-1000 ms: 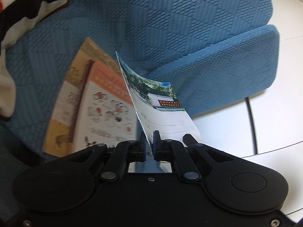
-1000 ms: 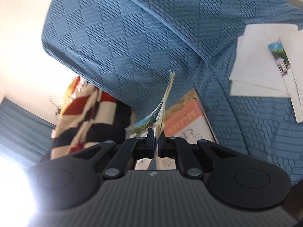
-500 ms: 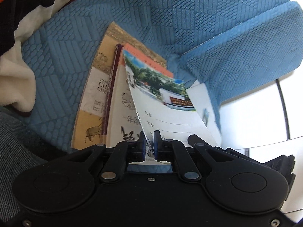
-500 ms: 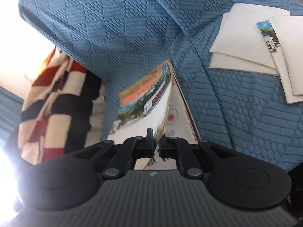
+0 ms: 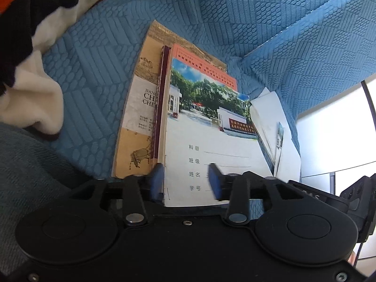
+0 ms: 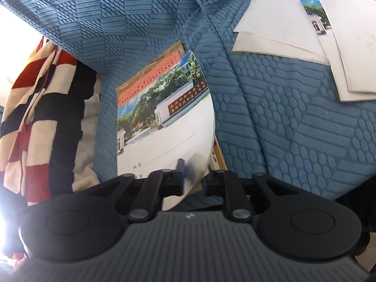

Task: Organize objects
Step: 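Lower the postcard flat onto the white book and open the left gripper, then raise both tools away from the book stack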

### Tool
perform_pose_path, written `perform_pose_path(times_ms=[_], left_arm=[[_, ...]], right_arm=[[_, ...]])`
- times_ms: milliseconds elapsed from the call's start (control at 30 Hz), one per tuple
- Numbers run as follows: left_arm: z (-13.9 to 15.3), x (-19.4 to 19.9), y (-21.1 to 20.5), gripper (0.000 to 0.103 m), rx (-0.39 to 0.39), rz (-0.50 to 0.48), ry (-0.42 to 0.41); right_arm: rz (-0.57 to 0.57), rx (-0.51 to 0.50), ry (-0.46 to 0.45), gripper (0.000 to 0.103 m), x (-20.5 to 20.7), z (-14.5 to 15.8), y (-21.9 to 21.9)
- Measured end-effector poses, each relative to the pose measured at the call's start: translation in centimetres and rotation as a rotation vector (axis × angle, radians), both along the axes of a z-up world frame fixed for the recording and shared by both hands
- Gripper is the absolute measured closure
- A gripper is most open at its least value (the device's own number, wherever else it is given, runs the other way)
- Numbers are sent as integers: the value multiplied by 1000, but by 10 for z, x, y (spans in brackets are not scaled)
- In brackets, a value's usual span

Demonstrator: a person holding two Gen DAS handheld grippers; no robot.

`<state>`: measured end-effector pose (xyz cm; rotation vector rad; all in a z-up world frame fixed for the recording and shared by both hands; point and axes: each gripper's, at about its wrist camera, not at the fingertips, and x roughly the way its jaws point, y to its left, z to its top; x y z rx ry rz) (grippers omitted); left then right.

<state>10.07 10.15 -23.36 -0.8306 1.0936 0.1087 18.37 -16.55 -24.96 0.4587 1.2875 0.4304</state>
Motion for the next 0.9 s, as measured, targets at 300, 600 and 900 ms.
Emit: perform_pose_path(times_ms=[300,600,900], left_arm=[[45,-4,-13,40,92,-31,-71],[125,-11,-38,27,191,-51,-207],[179,-15,-67,1,275,-87,-314]], right_arm=[[37,-83,-37,21,-10,23,-3],[44,-87,-207,21,-17,90,-23],[33,-89,-404,21,-41,160,-45]])
